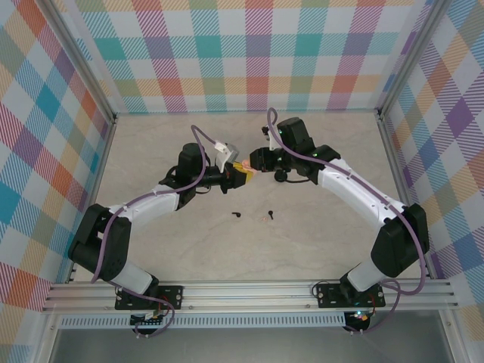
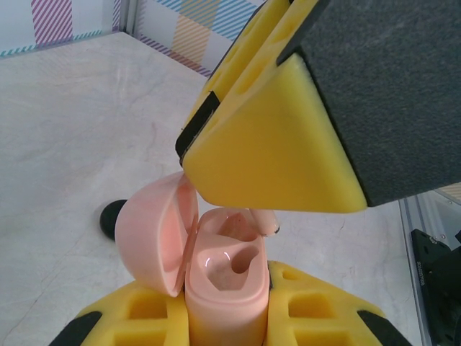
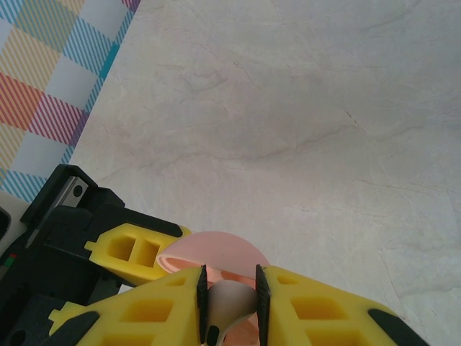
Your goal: Insert wireless bluetooth earbuds into charging case
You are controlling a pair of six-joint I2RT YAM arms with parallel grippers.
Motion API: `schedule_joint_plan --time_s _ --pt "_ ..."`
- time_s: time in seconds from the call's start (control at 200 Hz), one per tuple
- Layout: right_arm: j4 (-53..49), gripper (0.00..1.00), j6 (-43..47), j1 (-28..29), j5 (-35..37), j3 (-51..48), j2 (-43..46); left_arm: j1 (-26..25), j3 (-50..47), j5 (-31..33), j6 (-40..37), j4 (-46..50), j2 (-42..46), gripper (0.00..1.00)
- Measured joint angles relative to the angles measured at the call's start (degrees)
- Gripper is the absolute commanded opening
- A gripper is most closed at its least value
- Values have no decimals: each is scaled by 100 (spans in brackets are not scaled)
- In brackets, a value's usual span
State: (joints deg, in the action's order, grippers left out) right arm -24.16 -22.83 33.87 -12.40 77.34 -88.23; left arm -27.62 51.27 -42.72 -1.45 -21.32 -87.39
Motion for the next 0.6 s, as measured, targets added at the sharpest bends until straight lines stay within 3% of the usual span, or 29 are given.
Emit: schedule_joint_plan --time_s 0.6 --pt "487 26 -221 26 407 -442 417 -2 0 44 326 -184 -37 8"
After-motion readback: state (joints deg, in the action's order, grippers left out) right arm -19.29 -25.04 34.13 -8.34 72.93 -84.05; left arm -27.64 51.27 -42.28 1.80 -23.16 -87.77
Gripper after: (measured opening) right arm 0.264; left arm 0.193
